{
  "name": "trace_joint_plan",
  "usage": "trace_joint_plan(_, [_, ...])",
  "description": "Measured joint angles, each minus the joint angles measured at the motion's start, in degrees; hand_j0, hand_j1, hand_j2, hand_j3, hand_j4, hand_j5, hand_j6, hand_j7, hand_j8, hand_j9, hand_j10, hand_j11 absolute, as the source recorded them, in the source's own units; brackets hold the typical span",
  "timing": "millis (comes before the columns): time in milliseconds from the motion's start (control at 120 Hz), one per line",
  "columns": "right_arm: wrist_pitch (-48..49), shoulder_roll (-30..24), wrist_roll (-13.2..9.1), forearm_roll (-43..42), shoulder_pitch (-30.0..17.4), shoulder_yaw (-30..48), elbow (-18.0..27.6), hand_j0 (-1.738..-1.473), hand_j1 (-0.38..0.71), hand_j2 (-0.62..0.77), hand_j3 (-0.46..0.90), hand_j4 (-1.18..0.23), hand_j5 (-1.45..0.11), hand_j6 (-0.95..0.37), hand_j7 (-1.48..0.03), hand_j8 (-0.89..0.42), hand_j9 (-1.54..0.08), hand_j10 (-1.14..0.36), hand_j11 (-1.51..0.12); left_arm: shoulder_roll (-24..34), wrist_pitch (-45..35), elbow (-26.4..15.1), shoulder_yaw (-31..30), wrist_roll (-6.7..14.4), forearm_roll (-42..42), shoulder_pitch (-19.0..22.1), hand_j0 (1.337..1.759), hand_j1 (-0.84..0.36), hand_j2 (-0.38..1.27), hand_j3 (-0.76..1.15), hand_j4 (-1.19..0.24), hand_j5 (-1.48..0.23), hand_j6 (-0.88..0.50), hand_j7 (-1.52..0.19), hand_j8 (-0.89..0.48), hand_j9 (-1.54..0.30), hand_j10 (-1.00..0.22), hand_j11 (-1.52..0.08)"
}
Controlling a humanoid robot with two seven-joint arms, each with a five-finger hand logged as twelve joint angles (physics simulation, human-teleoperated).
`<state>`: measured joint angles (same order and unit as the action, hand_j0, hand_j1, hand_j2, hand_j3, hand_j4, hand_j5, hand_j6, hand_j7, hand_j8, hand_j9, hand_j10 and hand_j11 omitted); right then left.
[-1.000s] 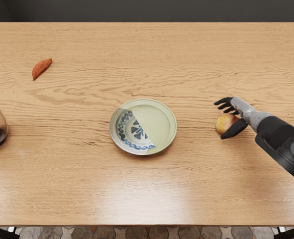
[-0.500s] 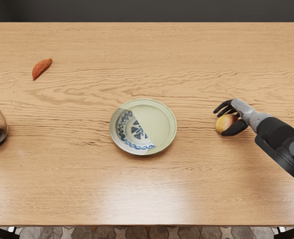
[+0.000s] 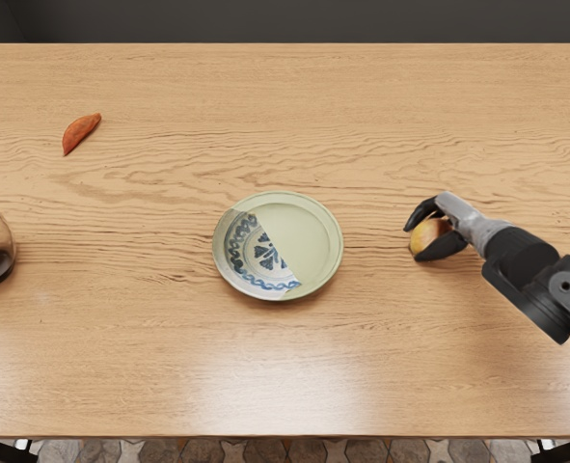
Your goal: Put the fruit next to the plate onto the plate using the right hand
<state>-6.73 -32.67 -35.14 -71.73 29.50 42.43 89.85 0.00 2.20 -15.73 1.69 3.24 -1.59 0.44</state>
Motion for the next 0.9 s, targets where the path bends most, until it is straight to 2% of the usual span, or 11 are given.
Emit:
trace_joint_plan(183, [0.0,1.3,0.0,0.3,1.6,0.8,0.7,-1.639,0.24,0.07,0.0,-0.81,-1.1,-0.33,-1.07,-0.14,-1.09,-0.24,-1.13,0.0,0.0,0.0,0.0,0.0,0.0,0.0,1.658,0.35,0.0,0.0,0.0,0.0,0.0,0.0,0.0,0.0,0.0,0.0])
trace_joint_plan(233, [0.0,1.4,0.0,0.4,2.4,1.4,1.4,-1.64,0.26,0.13,0.0,-0.82,-1.11,-0.4,-1.08,-0.15,-1.1,-0.24,-1.14,0.0,0.0,0.0,0.0,0.0,0.0,0.0,1.658,0.35,0.0,0.0,0.0,0.0,0.0,0.0,0.0,0.0,0.0,0.0])
trace_joint_plan(308, [0.0,2.8,0.1,0.4,4.5,1.9,2.1,-1.642,0.26,0.21,0.0,-0.83,-1.12,-0.42,-1.1,-0.16,-1.12,-0.25,-1.16,0.0,0.0,0.0,0.0,0.0,0.0,0.0,1.658,0.35,0.0,0.0,0.0,0.0,0.0,0.0,0.0,0.0,0.0,0.0])
trace_joint_plan(458, [0.0,8.2,0.1,0.5,7.4,2.4,2.6,-1.641,0.21,0.09,0.0,-0.85,-1.14,-0.5,-1.12,-0.19,-1.13,-0.26,-1.17,0.0,0.0,0.0,0.0,0.0,0.0,0.0,1.658,0.35,0.0,0.0,0.0,0.0,0.0,0.0,0.0,0.0,0.0,0.0])
trace_joint_plan(517, [0.0,10.6,0.0,0.4,8.0,2.4,3.0,-1.64,0.19,0.09,0.0,-0.85,-1.14,-0.54,-1.12,-0.23,-1.13,-0.28,-1.17,0.0,0.0,0.0,0.0,0.0,0.0,0.0,1.658,0.35,0.0,0.0,0.0,0.0,0.0,0.0,0.0,0.0,0.0,0.0])
trace_joint_plan(542, [0.1,11.6,0.0,0.4,8.2,2.4,3.2,-1.641,0.21,0.14,0.0,-0.86,-1.14,-0.55,-1.12,-0.24,-1.14,-0.28,-1.17,0.0,0.0,0.0,0.0,0.0,0.0,0.0,1.658,0.35,0.0,0.0,0.0,0.0,0.0,0.0,0.0,0.0,0.0,0.0])
trace_joint_plan(600, [0.2,14.0,0.0,0.4,8.4,2.3,3.4,-1.64,0.21,0.12,0.0,-0.86,-1.14,-0.57,-1.12,-0.24,-1.14,-0.28,-1.17,0.0,0.0,0.0,0.0,0.0,0.0,0.0,1.658,0.35,0.0,0.0,0.0,0.0,0.0,0.0,0.0,0.0,0.0,0.0])
trace_joint_plan(675, [0.2,16.8,0.0,0.4,8.5,1.4,3.5,-1.638,0.16,0.01,0.0,-0.86,-1.14,-0.64,-1.12,-0.28,-1.15,-0.29,-1.18,0.0,0.0,0.0,0.0,0.0,0.0,0.0,1.658,0.35,0.0,0.0,0.0,0.0,0.0,0.0,0.0,0.0,0.0,0.0])
trace_joint_plan(792, [0.2,19.5,0.1,0.7,8.3,-0.5,2.6,-1.641,0.13,0.23,0.0,-0.85,-1.14,-0.74,-1.12,-0.38,-1.16,-0.34,-1.18,0.0,0.0,0.0,0.0,0.0,0.0,0.0,1.658,0.35,0.0,0.0,0.0,0.0,0.0,0.0,0.0,0.0,0.0,0.0])
trace_joint_plan(842, [0.3,20.5,0.0,0.8,8.3,-1.4,1.3,-1.642,0.13,0.26,0.0,-0.85,-1.15,-0.77,-1.12,-0.41,-1.15,-0.36,-1.17,0.0,0.0,0.0,0.0,0.0,0.0,0.0,1.658,0.35,0.0,0.0,0.0,0.0,0.0,0.0,0.0,0.0,0.0,0.0])
trace_joint_plan(900, [0.3,21.9,0.0,0.9,8.5,-2.6,-1.4,-1.644,0.14,0.22,0.0,-0.85,-1.16,-0.79,-1.12,-0.44,-1.15,-0.36,-1.16,0.0,0.0,0.0,0.0,0.0,0.0,0.0,1.658,0.35,0.0,0.0,0.0,0.0,0.0,0.0,0.0,0.0,0.0,0.0])
